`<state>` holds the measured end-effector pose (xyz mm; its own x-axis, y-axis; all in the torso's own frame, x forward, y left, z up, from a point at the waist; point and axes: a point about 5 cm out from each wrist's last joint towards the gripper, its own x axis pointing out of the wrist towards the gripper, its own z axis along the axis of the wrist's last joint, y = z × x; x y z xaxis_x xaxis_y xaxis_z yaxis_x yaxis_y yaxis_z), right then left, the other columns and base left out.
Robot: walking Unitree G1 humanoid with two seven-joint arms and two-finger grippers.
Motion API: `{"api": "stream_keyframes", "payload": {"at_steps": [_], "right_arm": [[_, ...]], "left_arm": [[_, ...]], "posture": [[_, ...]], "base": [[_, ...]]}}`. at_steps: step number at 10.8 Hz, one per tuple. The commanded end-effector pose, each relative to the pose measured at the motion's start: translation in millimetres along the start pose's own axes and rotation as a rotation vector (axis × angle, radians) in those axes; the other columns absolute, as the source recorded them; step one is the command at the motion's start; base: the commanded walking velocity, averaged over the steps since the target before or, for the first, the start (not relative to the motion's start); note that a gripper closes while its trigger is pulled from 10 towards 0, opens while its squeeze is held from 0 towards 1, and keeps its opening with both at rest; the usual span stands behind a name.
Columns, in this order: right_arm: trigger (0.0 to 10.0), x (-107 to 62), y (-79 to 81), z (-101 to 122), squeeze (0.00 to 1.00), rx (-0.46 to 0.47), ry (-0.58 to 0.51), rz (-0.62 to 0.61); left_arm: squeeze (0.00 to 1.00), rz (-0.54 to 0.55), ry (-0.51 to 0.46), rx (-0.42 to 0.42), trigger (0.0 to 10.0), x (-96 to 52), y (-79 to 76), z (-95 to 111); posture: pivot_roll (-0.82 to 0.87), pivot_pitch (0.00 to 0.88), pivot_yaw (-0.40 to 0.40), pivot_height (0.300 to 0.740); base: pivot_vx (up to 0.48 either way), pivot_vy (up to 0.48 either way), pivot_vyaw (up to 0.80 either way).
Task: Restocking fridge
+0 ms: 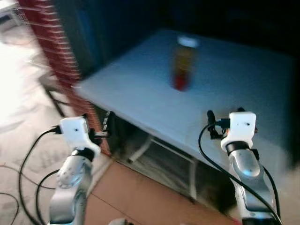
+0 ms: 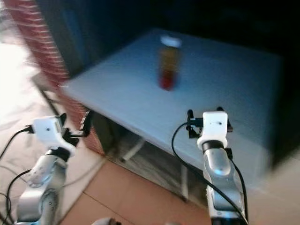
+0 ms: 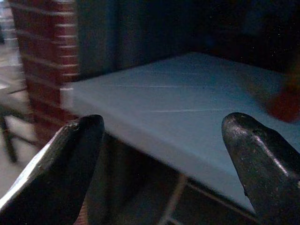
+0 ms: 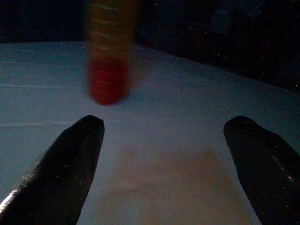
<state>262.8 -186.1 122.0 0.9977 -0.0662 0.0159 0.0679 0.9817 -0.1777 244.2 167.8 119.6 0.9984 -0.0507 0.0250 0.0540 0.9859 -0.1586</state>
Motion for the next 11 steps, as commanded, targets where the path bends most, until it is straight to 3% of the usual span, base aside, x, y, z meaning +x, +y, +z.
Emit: {"api": "stream_keyframes", "payload": {"at_steps": [1, 2, 3, 4, 5, 7, 9, 11], "right_arm": [[10.0, 4.2, 6.0, 2.2, 0.0, -0.064, 0.005, 0.013], [10.0, 3.8, 12.0, 7.1, 0.0, 0.101, -0.067, 0.028], [10.0, 3.3, 12.4, 7.7, 0.0, 0.106, -0.051, 0.029], [10.0, 1.7, 12.7, 11.4, 0.0, 0.089, -0.09, 0.063], [10.0, 1.5, 9.7, 9.4, 0.0, 0.052, -0.08, 0.034], [10.0, 13.8, -0.6, 17.4, 0.0, -0.014, -0.125, -0.018], [10.0, 20.8, -9.5, 22.0, 0.0, -0.031, -0.144, -0.094], [10.0, 22.0, -9.2, 22.4, 0.0, -0.03, -0.159, -0.048]], "left_arm": [[0.0, 0.025, -0.004, 0.003, 10.0, -0.6, 4.9, 0.0], [0.0, 0.007, 0.013, 0.032, 10.0, -5.0, 4.4, -6.2], [0.0, -0.025, 0.022, 0.067, 10.0, -7.9, 2.1, -10.4], [0.0, -0.033, 0.031, 0.102, 10.0, -9.4, 0.8, -14.3], [0.0, -0.04, 0.023, 0.079, 10.0, -8.7, -0.3, -13.5], [0.0, -0.044, 0.002, 0.069, 10.0, -4.2, -2.3, -10.7], [0.0, -0.053, -0.008, 0.065, 10.0, -1.4, -3.8, -8.6], [0.0, -0.051, -0.015, 0.043, 10.0, 0.3, -5.6, -8.7]], "posture": [[0.0, 0.008, 0.03, 0.74], [-0.01, 0.0, 0.029, 0.74], [-0.01, 0.0, 0.027, 0.74], [-0.01, 0.0, 0.021, 0.74], [-0.01, 0.001, 0.02, 0.74], [-0.02, 0.029, 0.031, 0.74], [-0.01, 0.02, 0.029, 0.74], [-0.02, 0.008, 0.024, 0.74]], "base": [[0.0, 0.0, 0.0], [0.0, 0.0, 0.0], [0.0, 0.0, 0.0], [0.0, 0.0, 0.0], [0.0, 0.0, 0.0], [0.304, 0.0, 0.0], [0.358, 0.0, 0.0], [0.336, 0.0, 0.0]]}}
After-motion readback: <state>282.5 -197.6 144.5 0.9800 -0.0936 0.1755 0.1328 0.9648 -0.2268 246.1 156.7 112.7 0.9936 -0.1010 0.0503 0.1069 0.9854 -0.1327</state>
